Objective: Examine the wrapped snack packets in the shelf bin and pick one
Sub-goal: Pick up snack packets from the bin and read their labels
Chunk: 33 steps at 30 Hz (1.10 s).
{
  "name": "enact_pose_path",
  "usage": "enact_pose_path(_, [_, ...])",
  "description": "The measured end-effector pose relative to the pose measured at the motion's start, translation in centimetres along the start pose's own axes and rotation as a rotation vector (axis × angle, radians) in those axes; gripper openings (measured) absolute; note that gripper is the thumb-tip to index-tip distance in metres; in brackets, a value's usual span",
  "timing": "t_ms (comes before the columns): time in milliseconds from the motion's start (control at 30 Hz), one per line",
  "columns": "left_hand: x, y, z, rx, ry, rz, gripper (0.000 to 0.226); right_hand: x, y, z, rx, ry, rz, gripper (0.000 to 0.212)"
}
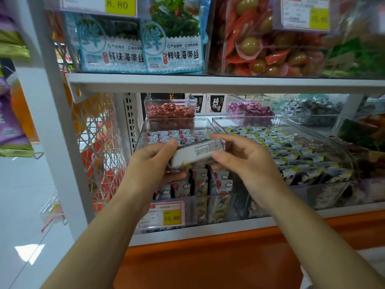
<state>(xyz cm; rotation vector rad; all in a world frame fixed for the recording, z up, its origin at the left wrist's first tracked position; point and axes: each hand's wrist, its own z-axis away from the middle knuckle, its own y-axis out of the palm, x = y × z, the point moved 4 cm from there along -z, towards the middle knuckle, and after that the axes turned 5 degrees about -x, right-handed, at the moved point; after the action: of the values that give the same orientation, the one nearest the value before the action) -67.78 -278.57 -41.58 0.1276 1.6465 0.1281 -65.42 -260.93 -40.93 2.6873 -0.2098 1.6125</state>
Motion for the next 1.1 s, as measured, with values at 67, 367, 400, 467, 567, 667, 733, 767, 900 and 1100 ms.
enact_pose_path(67, [0.0,0.6,0.1,0.022,0.037,-0.032,0.033,-0.1,-0.7,-0.1,-0.103,0.011,-0.056,0.027])
enact_pose_path(367, [2.4,3.1,-1.4,0.092,0.603,-1.372,0.041,-0.8,-3.3,-0.6,-0.398,-0.042,0.100,0.014])
enact_pose_path(400, [2.7,3.2,-1.4,0.112,0.604,-1.420,0.042,-0.8,-3.3,-0.5,-0.388,-0.049,0.120,0.011])
enact_pose_path(467, [3.2,3.3,-1.6,0.124,0.600,-1.482,0.043,-0.9,-3.2,-0.5,-0.372,-0.067,0.148,0.007])
enact_pose_path(567, [3.3,3.3,-1.8,0.122,0.576,-1.467,0.042,-0.8,-3.2,-0.5,-0.366,-0.076,0.195,0.011])
enact_pose_path(667, [3.1,3.2,-1.6,0.118,0.560,-1.363,0.034,-0.7,-3.0,-0.6,-0.367,-0.086,0.246,0.014])
enact_pose_path(733, [2.9,3.1,-1.3,0.119,0.535,-1.264,0.020,-0.4,-2.7,-0.6,-0.362,-0.097,0.286,0.015])
enact_pose_path(767, [2.7,3.1,-1.1,0.119,0.526,-1.221,0.011,-0.3,-2.5,-0.6,-0.356,-0.100,0.310,0.017])
enact_pose_path(900, [2.4,2.8,-0.6,0.130,0.521,-1.116,0.019,0.2,-1.8,-0.6,-0.299,-0.146,0.439,0.022])
enact_pose_path(1100, [1.9,2.9,0.5,0.068,0.677,-1.145,0.008,-0.1,0.0,-1.2,-0.144,-0.226,0.683,0.041])
